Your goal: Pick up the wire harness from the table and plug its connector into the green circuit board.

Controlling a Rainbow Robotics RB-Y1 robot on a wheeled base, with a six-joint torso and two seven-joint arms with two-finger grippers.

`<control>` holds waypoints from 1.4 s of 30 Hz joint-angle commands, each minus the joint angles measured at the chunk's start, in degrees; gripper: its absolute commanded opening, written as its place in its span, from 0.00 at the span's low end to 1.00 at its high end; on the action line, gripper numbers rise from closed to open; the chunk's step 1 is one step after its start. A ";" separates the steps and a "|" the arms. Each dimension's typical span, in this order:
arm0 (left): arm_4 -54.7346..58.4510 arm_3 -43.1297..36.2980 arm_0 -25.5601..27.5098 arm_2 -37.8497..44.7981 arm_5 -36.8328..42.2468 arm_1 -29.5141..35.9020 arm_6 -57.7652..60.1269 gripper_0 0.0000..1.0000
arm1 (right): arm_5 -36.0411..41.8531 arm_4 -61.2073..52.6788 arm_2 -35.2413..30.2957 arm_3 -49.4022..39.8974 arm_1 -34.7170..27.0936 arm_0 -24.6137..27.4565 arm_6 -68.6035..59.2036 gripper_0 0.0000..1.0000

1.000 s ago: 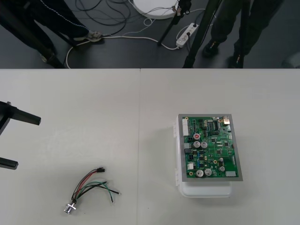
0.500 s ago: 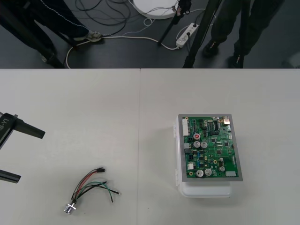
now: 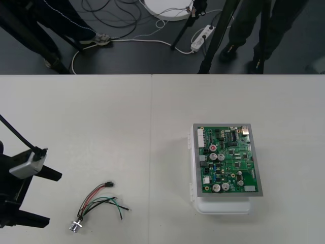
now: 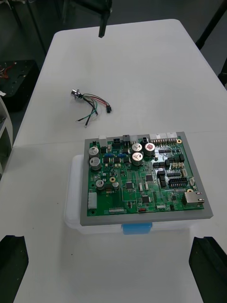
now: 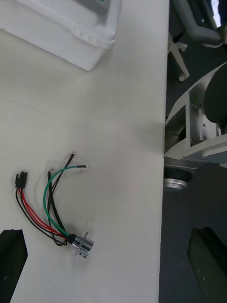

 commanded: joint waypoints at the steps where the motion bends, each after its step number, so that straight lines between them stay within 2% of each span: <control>1: -6.78 -6.53 6.58 3.26 9.32 2.34 4.82 1.00 | 0.81 -0.46 0.57 -0.22 0.15 0.93 1.60 1.00; 5: -14.08 -10.83 10.09 3.70 10.99 1.02 11.94 1.00 | 3.62 -3.54 1.01 -0.22 -1.26 2.77 2.56 1.00; 12: -25.59 -15.23 12.64 3.70 10.38 -2.23 22.31 1.00 | 9.33 -9.86 1.98 -0.22 -3.98 7.52 8.54 1.00; 18: -36.31 -20.15 13.52 3.62 5.81 -6.28 31.81 1.00 | 15.66 -16.98 4.62 -0.48 -7.68 12.35 15.66 1.00; 21: -39.92 -21.64 13.43 3.35 3.44 -7.68 34.88 1.00 | 17.33 -19.88 7.52 0.05 -9.52 12.44 18.38 1.00; 27: -48.27 -24.54 12.99 0.28 -0.26 -9.00 41.21 1.00 | 17.68 -23.05 14.55 3.65 -10.58 8.40 24.19 1.00; 35: -57.85 -24.89 10.53 -7.02 -4.21 -9.70 44.29 1.00 | 13.90 -31.22 30.46 11.30 -11.28 -2.32 31.48 1.00; 42: -61.98 -24.54 9.21 -8.60 -11.86 -14.71 44.38 1.00 | 8.37 -37.73 45.57 19.03 -12.16 -13.40 38.95 1.00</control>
